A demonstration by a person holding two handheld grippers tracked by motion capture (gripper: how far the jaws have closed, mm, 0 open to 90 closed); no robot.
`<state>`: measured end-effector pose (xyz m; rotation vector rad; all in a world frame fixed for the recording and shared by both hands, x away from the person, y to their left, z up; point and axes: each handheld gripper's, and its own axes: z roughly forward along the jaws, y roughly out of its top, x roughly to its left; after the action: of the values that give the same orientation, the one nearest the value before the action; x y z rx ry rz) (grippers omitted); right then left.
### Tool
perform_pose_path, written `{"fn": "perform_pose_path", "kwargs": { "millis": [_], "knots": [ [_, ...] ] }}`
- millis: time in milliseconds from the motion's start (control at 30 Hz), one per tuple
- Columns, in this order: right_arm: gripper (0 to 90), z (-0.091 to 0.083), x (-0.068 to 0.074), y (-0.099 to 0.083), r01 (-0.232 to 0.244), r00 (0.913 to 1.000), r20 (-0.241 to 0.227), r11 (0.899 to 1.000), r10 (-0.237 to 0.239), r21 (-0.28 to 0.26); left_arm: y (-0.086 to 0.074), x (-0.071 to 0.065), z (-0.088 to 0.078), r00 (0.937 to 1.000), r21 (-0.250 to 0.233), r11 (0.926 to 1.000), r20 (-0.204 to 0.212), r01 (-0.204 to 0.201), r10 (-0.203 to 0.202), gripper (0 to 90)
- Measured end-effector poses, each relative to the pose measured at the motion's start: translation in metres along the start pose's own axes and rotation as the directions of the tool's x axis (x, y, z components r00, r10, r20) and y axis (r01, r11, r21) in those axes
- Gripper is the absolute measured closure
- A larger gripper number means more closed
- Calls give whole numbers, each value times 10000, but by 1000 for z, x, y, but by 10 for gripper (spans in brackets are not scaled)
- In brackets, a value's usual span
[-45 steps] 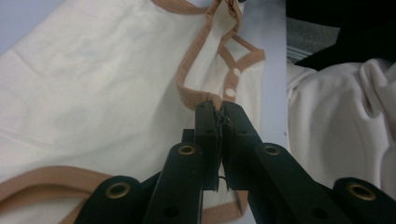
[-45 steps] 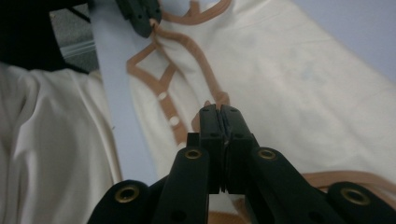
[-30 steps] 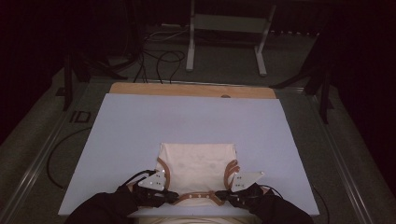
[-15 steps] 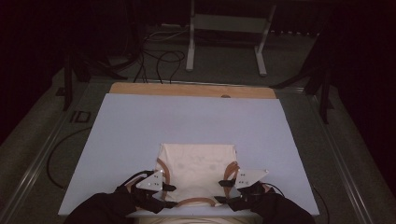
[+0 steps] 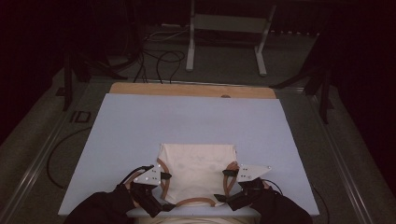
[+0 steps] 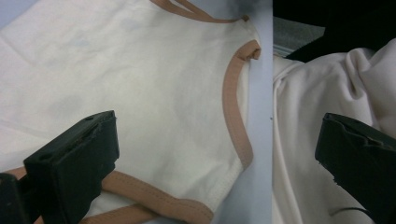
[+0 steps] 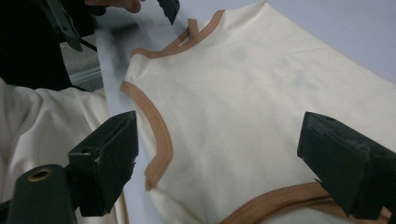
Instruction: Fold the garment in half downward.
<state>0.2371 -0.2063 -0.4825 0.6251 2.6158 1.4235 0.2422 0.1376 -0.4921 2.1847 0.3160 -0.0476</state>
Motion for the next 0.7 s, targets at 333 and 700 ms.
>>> {"fn": "perform_pose_path", "kwargs": {
  "millis": [333,700],
  "knots": [
    [124,0,-7,2,-240,9997,95,9987,244,-456,8,11,-6,9998,-547,9984,-138,117,-125,1],
    [118,-8,-22,9,-549,9951,773,9943,620,-915,19,28,-19,9951,-1053,9943,-953,156,-257,1]
  ]
}}
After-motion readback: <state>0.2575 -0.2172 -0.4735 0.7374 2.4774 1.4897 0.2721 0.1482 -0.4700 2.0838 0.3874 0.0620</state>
